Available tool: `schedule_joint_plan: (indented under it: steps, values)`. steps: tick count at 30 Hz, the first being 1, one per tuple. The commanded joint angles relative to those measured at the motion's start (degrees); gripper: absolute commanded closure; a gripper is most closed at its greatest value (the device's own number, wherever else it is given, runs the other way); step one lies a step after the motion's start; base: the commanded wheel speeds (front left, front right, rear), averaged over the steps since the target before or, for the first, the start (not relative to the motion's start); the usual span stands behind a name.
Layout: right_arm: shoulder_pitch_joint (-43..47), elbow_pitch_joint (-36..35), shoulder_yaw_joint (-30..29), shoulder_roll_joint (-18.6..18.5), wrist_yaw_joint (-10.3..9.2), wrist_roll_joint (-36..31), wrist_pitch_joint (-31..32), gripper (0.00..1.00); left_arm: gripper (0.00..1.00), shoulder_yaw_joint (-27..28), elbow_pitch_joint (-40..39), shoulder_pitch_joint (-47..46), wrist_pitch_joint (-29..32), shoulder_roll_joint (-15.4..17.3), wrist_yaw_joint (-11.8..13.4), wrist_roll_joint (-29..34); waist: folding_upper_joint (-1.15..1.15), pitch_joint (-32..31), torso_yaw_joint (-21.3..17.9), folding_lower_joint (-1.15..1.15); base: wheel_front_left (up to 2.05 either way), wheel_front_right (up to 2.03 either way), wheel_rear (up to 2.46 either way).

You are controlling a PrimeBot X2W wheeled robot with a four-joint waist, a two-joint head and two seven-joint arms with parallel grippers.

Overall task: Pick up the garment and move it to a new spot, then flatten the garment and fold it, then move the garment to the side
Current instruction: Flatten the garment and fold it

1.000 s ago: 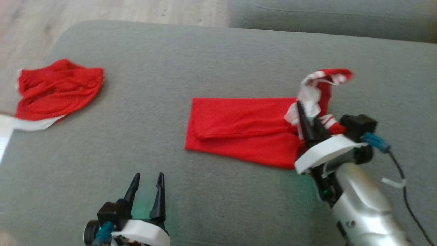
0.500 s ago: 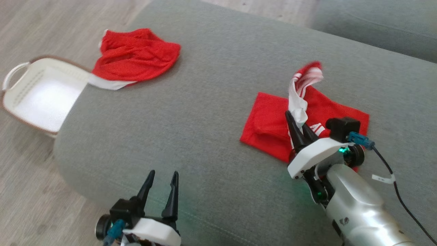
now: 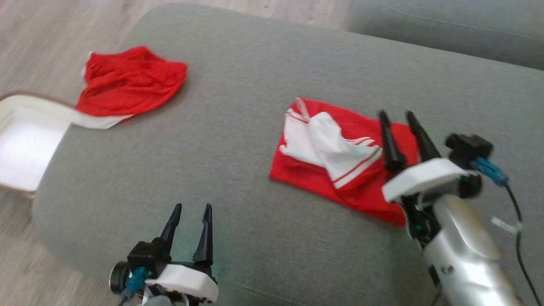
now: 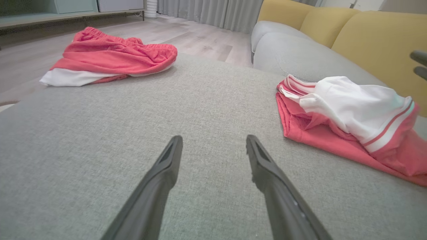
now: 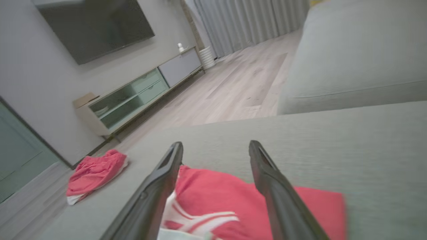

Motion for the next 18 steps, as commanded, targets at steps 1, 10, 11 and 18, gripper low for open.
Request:
schedule_joint_plan:
  steps: [1,10,11,18]
  values:
    - [1.8,-2.4,-1.5,0.3,0.39,-2.2,-0.8,0.0,0.0,2.1,-1.8,-2.9,-0.5,0.1,0.0,0.6,0.0,-1.4,-3.5,0.0,0.0,0.0,0.0]
    - [9.6,-6.6,-14.5,1.7,0.39,-13.5,-0.8,0.0,0.0,5.3,-1.2,-3.5,-0.5,0.1,0.6,2.7,0.0,-3.7,-11.0,0.0,0.0,0.0,0.0]
    - [9.6,-6.6,-14.5,1.7,0.39,-13.5,-0.8,0.0,0.0,5.3,-1.2,-3.5,-0.5,0.1,0.6,2.7,0.0,-3.7,-11.0,0.0,0.0,0.0,0.0]
    - [15.1,-7.4,-16.2,2.1,0.39,-16.9,-0.8,0.0,0.0,8.8,-1.4,0.0,-0.5,0.1,1.5,3.5,0.0,-5.8,-14.4,0.0,0.0,0.0,0.0]
